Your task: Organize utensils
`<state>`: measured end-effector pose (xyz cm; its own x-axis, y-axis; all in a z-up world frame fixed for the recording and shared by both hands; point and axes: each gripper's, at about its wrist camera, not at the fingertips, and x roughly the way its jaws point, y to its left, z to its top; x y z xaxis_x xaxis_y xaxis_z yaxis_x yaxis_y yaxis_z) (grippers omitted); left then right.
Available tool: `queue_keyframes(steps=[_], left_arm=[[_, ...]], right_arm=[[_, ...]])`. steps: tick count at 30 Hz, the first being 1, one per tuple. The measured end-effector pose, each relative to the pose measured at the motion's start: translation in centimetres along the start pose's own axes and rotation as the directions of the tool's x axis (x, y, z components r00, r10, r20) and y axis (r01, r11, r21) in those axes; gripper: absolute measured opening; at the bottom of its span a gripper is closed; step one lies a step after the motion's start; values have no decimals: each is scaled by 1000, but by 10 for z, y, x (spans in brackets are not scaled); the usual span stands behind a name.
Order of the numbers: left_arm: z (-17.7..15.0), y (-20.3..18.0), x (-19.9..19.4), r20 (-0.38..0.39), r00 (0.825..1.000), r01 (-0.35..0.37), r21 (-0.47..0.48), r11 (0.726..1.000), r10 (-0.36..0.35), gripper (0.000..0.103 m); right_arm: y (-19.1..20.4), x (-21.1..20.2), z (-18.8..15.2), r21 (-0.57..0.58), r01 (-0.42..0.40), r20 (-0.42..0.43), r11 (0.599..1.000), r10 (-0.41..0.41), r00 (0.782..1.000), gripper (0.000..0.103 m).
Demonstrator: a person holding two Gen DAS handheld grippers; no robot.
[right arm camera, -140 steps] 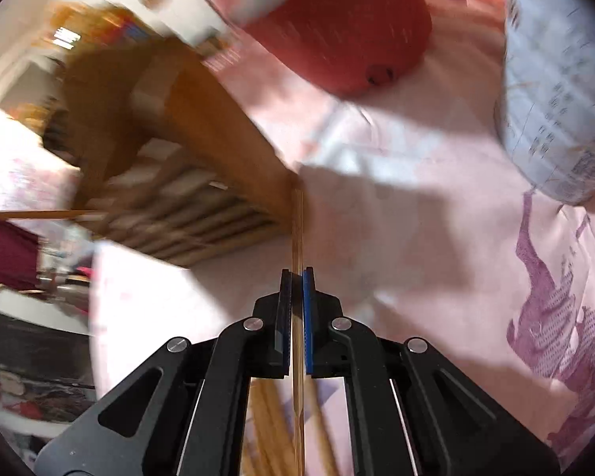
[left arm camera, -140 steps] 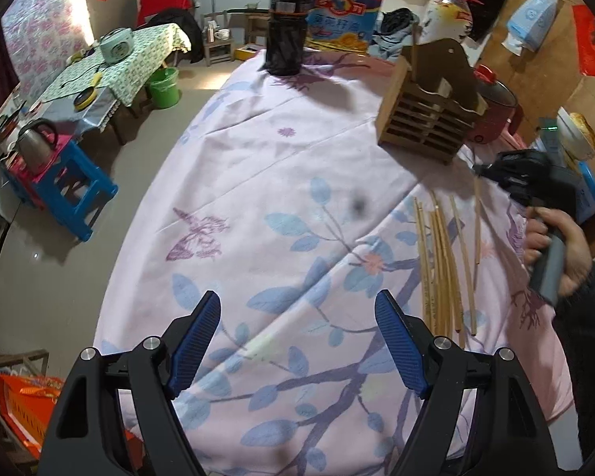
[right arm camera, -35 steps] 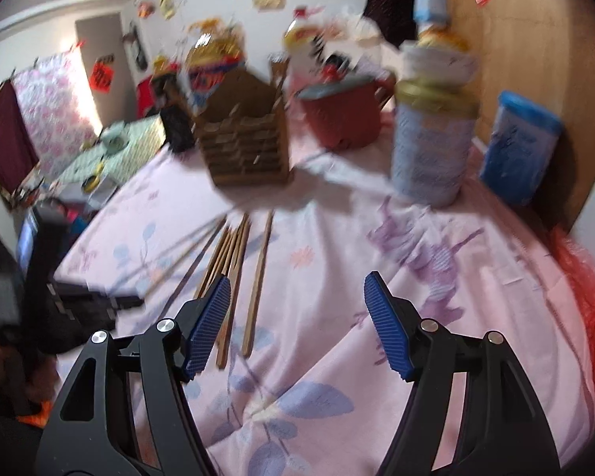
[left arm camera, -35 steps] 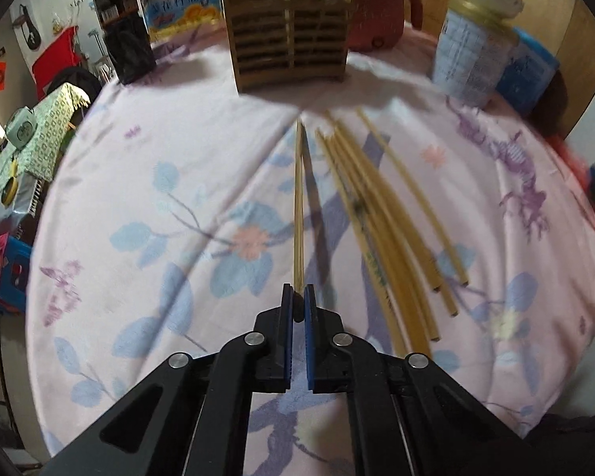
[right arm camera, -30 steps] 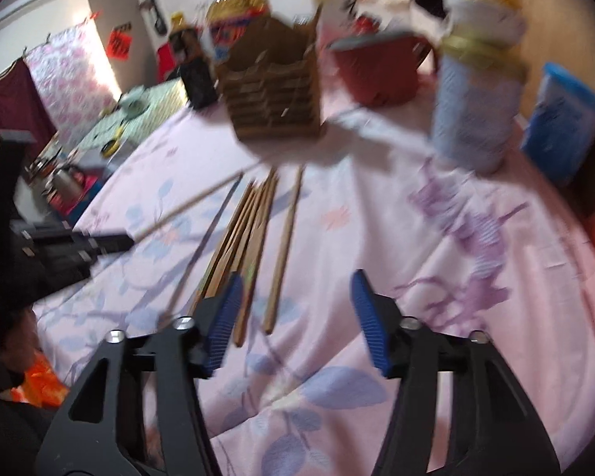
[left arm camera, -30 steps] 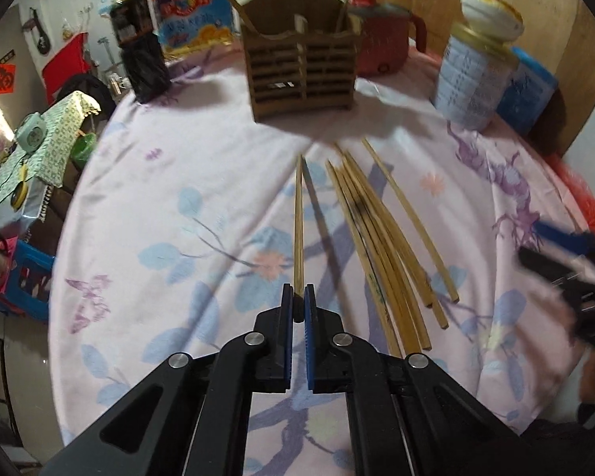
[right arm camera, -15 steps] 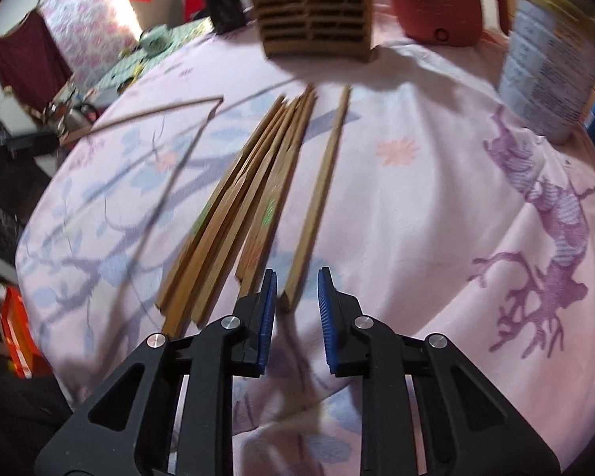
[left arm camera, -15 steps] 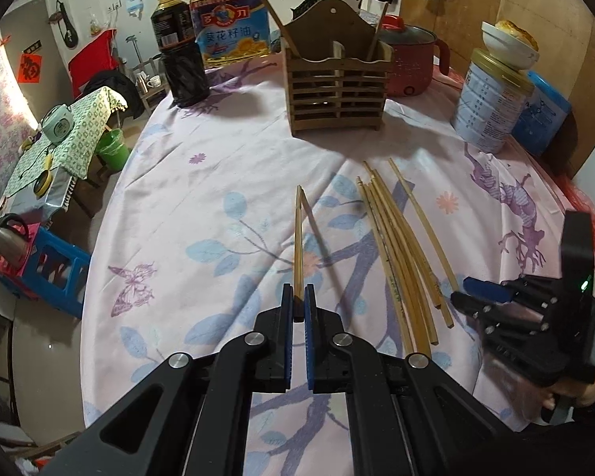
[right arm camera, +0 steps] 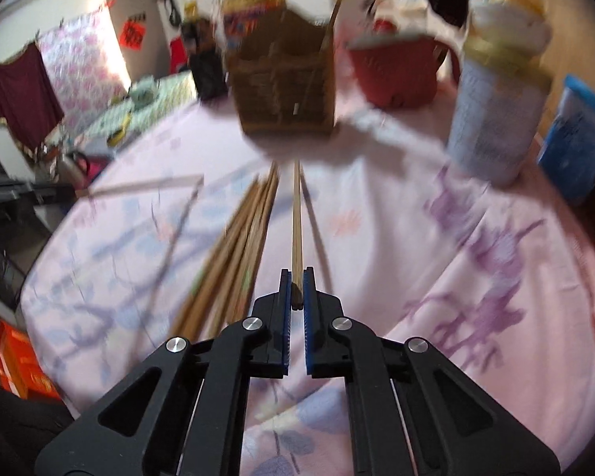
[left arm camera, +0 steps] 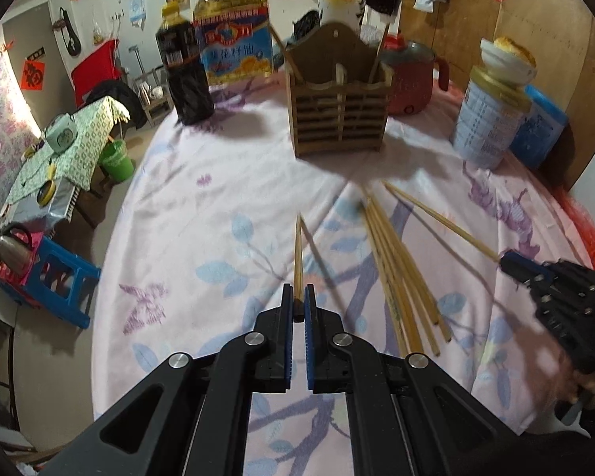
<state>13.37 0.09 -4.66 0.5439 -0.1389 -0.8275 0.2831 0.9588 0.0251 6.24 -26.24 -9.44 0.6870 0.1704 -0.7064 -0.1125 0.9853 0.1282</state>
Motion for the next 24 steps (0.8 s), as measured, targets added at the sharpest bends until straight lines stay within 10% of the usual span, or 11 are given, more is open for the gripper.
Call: queue_keyframes(steps=[9, 24], left_arm=[[35, 2, -31, 75, 996, 55, 1, 998, -55, 6], [85, -2, -58, 122, 986, 112, 33, 993, -115, 6]], right_arm=[[4, -57, 55, 9, -23, 183, 1000, 21, 983, 7], [10, -99, 83, 18, -60, 260, 998, 53, 964, 7]])
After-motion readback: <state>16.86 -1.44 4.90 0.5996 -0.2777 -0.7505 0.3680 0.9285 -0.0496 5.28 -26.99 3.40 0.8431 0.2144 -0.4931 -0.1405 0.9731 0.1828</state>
